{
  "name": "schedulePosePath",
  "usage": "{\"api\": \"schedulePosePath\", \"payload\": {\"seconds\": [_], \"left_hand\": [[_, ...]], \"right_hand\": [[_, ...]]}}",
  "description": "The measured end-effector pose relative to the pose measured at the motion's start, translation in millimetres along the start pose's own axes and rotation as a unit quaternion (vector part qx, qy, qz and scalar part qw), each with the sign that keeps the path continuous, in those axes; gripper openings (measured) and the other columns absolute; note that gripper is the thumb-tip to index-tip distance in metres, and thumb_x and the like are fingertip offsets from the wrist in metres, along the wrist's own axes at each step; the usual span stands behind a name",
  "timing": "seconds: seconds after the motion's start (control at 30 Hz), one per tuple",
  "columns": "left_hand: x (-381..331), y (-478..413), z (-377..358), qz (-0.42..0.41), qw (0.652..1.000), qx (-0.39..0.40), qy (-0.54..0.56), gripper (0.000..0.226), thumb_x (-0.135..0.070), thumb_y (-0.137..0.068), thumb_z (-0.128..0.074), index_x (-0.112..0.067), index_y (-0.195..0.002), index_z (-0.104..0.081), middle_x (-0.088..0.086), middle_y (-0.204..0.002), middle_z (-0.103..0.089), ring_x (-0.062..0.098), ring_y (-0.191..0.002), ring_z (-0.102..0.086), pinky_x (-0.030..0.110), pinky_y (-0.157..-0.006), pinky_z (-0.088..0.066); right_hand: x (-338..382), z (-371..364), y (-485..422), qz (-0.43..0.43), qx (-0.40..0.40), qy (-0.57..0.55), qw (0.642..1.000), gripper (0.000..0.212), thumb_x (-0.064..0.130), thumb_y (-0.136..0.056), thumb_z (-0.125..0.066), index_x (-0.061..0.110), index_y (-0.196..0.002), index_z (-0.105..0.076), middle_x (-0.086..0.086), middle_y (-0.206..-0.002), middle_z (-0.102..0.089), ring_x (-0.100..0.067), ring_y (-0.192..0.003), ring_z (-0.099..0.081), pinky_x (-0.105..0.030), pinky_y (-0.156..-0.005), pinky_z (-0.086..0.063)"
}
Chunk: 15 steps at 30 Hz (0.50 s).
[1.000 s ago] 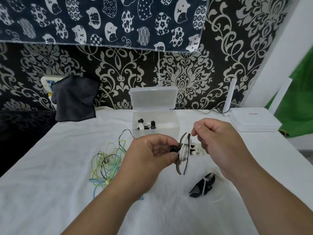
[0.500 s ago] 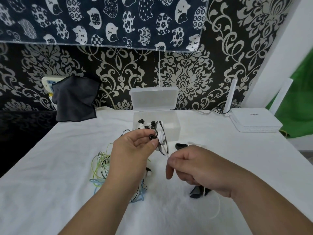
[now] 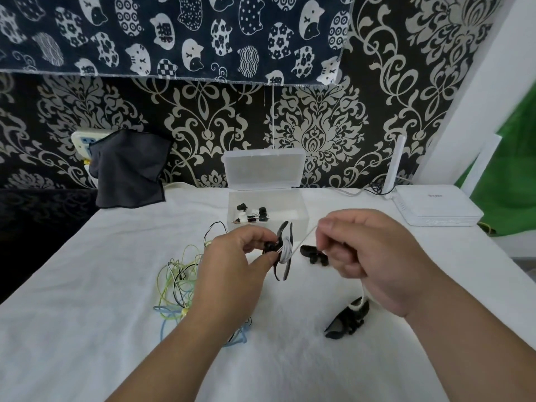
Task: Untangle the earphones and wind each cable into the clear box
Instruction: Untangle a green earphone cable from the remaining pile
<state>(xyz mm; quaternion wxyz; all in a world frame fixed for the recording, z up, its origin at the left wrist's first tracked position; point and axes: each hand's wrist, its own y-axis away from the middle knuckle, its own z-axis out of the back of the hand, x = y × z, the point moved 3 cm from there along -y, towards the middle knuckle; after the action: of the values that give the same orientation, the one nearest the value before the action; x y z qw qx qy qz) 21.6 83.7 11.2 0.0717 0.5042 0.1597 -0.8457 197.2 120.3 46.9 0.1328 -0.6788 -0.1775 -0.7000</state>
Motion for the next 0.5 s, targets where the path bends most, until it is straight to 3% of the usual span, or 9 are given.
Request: {"api": "schedulePosePath", "payload": {"seconds": [0.2, 0.3, 0.37, 0.5], "left_hand": [[-2.1, 6.4, -12.4, -0.001, 0.993, 0.121, 0.006, 0.025, -0.008, -0.079, -0.08, -0.033, -0.08, -0.073, -0.019, -0.08, -0.073, -0.004, -0.085, -0.066, 0.013, -0.08, -0.048], [-5.2, 9.8, -17.6, 0.016, 0.978, 0.169, 0.117, 0.026, 0.006, -0.079, -0.074, -0.019, -0.086, -0.075, 0.001, -0.084, -0.076, 0.016, -0.084, -0.072, 0.027, -0.084, -0.055], [-7.8, 11.2, -18.4, 0.027, 0.964, 0.183, 0.193, 0.026, 0.014, -0.079, -0.07, -0.01, -0.087, -0.074, 0.009, -0.083, -0.076, 0.02, -0.077, -0.072, 0.025, -0.075, -0.055], [-10.7, 10.9, -18.3, 0.035, 0.936, 0.175, 0.302, 0.028, 0.012, -0.076, -0.073, -0.015, -0.079, -0.077, 0.016, -0.084, -0.075, 0.023, -0.077, -0.068, 0.024, -0.072, -0.055]], "right_hand": [[-3.6, 16.0, -4.3, 0.042, -0.114, 0.056, 0.991, 0.039, 0.011, -0.096, -0.055, 0.014, -0.058, -0.064, -0.006, -0.054, -0.033, -0.015, -0.049, -0.026, -0.021, -0.047, -0.023], [-11.0, 21.3, -6.7, 0.037, -0.161, 0.111, 0.98, 0.035, 0.019, -0.096, -0.057, 0.015, -0.062, -0.063, 0.002, -0.052, -0.034, -0.013, -0.049, -0.03, -0.023, -0.051, -0.028], [-15.9, 23.0, -8.5, 0.022, -0.171, 0.112, 0.979, 0.035, 0.021, -0.097, -0.057, 0.016, -0.062, -0.062, 0.004, -0.051, -0.034, -0.014, -0.051, -0.031, -0.028, -0.053, -0.027], [-23.8, 20.8, -10.6, -0.034, -0.16, 0.137, 0.977, 0.037, 0.02, -0.095, -0.056, 0.016, -0.059, -0.061, 0.006, -0.051, -0.037, -0.014, -0.05, -0.031, -0.03, -0.054, -0.025]]}}
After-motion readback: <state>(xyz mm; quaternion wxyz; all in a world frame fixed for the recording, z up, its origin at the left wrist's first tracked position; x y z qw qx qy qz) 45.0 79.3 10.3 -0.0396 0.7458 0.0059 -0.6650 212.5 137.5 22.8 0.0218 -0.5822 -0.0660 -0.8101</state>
